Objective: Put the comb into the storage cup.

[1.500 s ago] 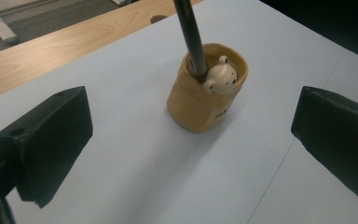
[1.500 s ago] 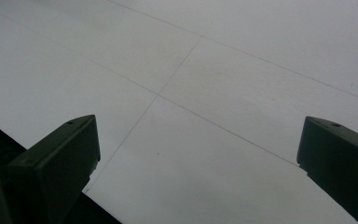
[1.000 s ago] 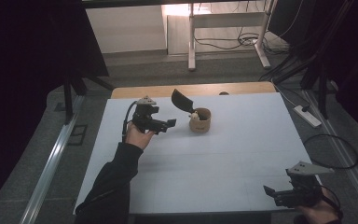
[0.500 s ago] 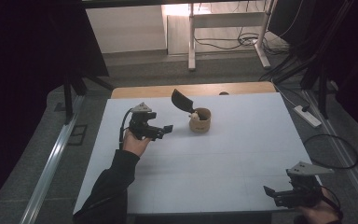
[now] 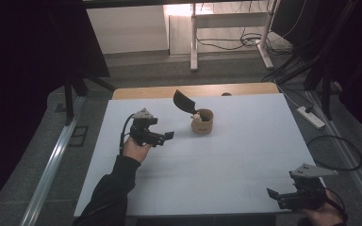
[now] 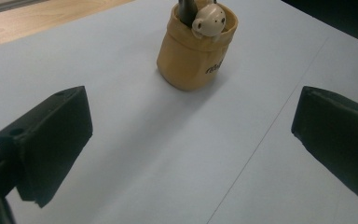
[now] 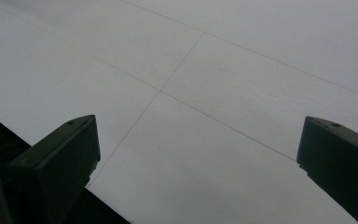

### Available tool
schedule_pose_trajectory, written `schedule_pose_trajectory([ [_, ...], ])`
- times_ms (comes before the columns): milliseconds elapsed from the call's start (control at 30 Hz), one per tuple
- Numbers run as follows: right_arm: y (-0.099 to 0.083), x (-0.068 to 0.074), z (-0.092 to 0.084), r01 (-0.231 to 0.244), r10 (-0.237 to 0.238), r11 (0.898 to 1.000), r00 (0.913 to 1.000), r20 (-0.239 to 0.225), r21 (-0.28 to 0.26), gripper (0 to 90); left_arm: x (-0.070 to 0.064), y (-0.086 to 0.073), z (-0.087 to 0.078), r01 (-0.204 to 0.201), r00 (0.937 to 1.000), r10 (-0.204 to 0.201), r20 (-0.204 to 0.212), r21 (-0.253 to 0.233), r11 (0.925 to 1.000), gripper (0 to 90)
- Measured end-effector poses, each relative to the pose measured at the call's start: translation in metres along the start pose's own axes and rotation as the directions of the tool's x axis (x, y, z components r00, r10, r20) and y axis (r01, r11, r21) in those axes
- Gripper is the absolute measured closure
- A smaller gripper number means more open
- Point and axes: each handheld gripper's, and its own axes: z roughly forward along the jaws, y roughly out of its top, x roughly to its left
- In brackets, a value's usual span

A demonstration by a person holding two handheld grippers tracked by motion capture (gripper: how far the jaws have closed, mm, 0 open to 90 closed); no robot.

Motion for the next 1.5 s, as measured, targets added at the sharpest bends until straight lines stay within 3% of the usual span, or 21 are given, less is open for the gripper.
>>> schedule_pose_trajectory([
  [500, 0.000, 0.000, 0.000, 0.002, -0.002, 1.000, 1.0000, 0.004, -0.001, 0.0, -0.009, -0.008, -0.010, -0.020, 0.9998, 0.020, 0.008, -0.032, 0.9993, 0.0],
  [733, 0.000, 0.000, 0.000, -0.001, 0.001, 1.000, 1.0000, 0.006, -0.001, 0.0, -0.013, -0.012, -0.018, -0.031, 0.9995, 0.031, -0.006, -0.043, 0.9986, 0.0],
  [1167, 0.000, 0.001, 0.000, 0.008, -0.008, 1.000, 1.0000, 0.003, 0.005, 0.0, -0.018, -0.020, -0.034, -0.026, 0.9990, 0.024, -0.037, -0.056, 0.9981, 0.0],
  [1500, 0.000, 0.000, 0.000, -0.003, 0.003, 1.000, 1.0000, 0.008, 0.004, 0.0, -0.023, -0.027, -0.044, -0.023, 0.9991, 0.021, -0.038, -0.058, 0.9980, 0.0],
])
